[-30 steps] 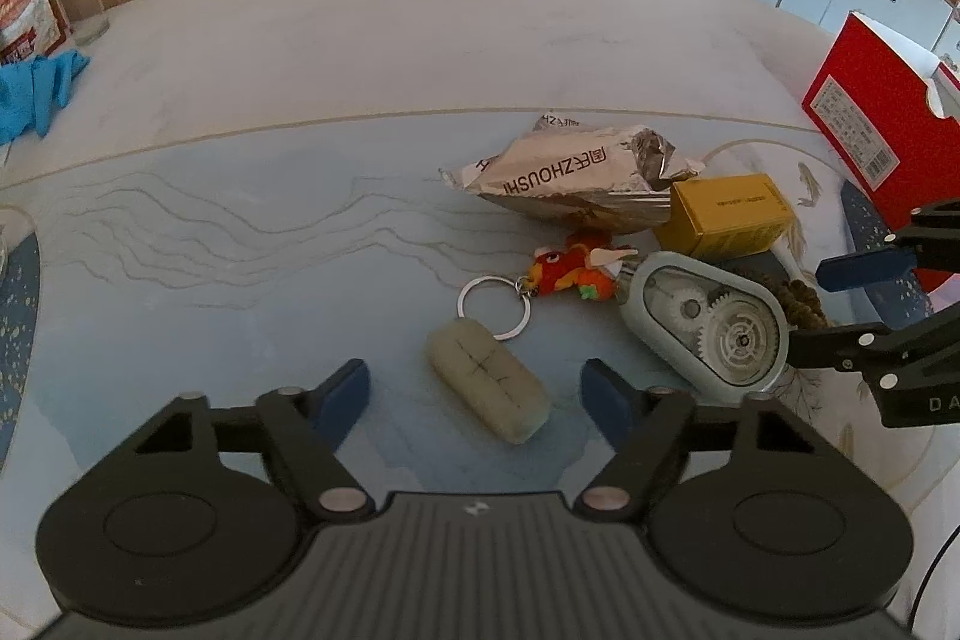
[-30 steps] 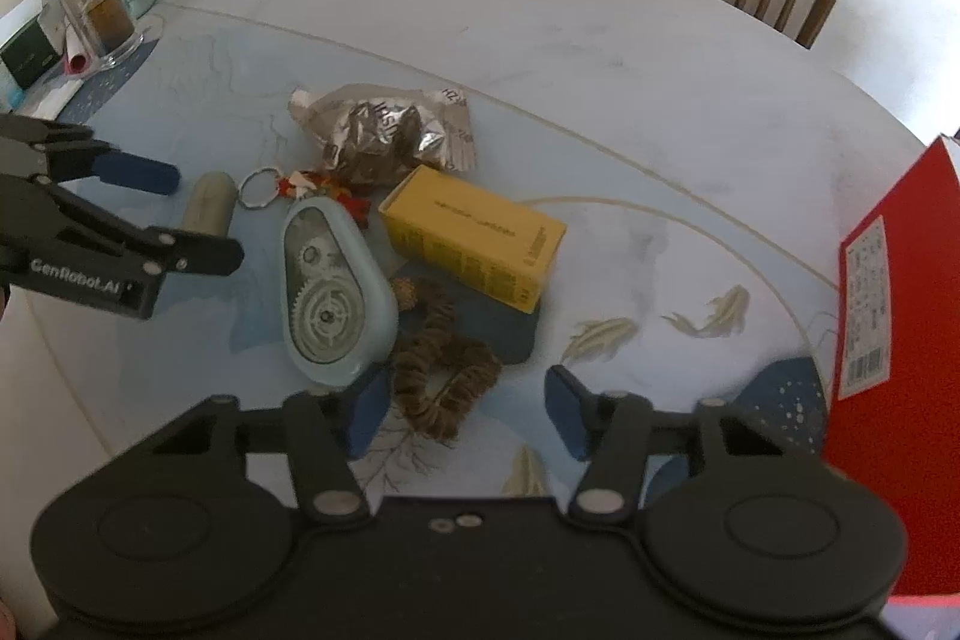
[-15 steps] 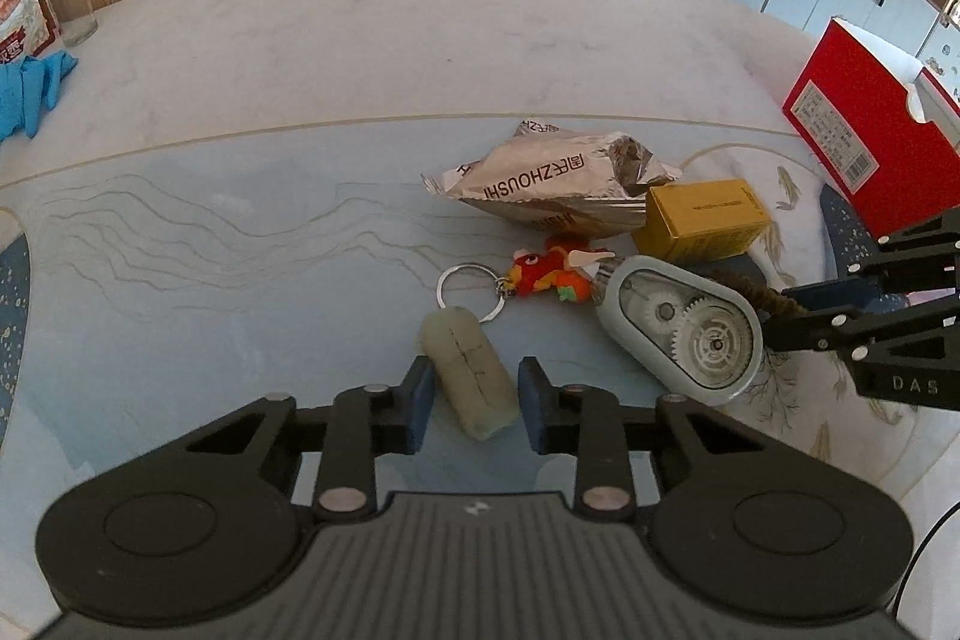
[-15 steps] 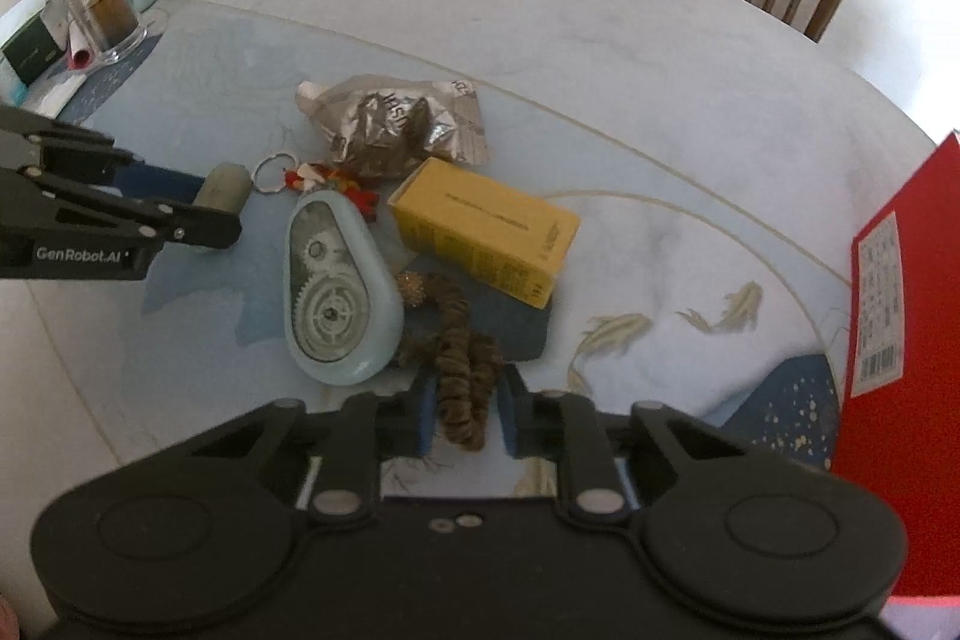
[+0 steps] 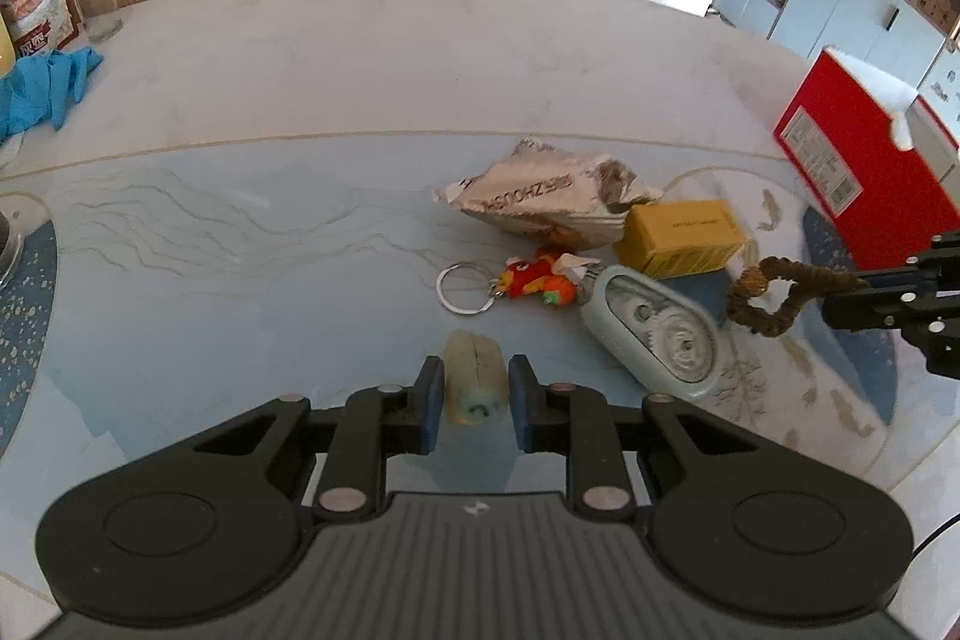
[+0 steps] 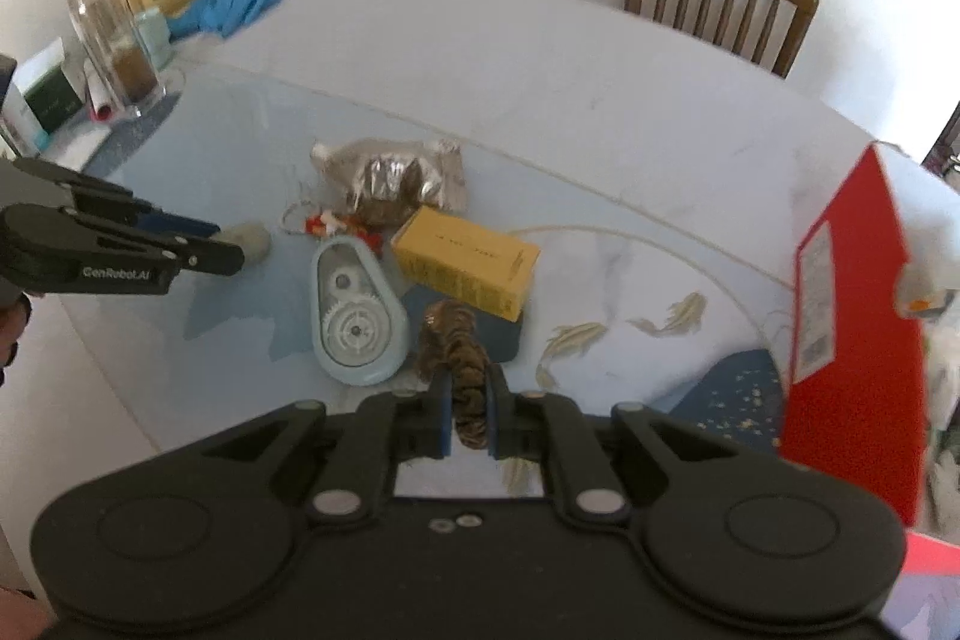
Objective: Organize objects
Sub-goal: 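Carry the keychain tag and hair tie with both grippers over the shoebox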
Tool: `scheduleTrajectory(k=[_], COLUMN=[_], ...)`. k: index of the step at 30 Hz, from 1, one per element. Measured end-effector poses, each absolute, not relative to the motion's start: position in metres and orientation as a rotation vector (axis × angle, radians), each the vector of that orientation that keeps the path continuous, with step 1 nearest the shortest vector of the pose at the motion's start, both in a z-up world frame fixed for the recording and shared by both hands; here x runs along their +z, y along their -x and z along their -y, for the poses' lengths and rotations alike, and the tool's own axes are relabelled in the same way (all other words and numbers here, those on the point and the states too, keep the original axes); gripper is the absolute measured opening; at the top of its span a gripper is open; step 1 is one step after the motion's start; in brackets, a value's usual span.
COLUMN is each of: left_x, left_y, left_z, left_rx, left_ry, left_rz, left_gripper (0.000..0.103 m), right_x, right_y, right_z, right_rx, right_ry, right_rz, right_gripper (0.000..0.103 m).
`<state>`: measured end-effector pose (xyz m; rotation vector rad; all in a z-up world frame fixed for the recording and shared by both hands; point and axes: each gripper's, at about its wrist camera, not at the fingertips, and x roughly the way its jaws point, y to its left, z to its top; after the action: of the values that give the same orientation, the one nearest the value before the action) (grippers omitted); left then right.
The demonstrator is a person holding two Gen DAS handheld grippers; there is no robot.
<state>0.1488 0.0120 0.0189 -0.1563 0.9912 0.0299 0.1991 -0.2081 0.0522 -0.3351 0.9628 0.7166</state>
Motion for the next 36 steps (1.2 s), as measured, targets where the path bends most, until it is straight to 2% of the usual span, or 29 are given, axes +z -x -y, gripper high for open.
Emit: scheduleTrajectory(k=[14, 36], left_x=[0.083, 0.13], left_y=[-0.162, -0.244], left_z=[0.038, 0.218], left_rx=[-0.065, -0.269], left_ry=[0.148, 0.035], left_rz=[-0.886, -0.824], left_gripper=[0.021, 0.021], right_x=[0.108, 0.133], right_y=[-0.2, -0.251], right_z=[0.279, 0.441], right_rx=[0.653, 0.435], right_ry=[0.25, 0.181], right_rz=[-0.842, -0.787], right_gripper=[0.009, 0.009])
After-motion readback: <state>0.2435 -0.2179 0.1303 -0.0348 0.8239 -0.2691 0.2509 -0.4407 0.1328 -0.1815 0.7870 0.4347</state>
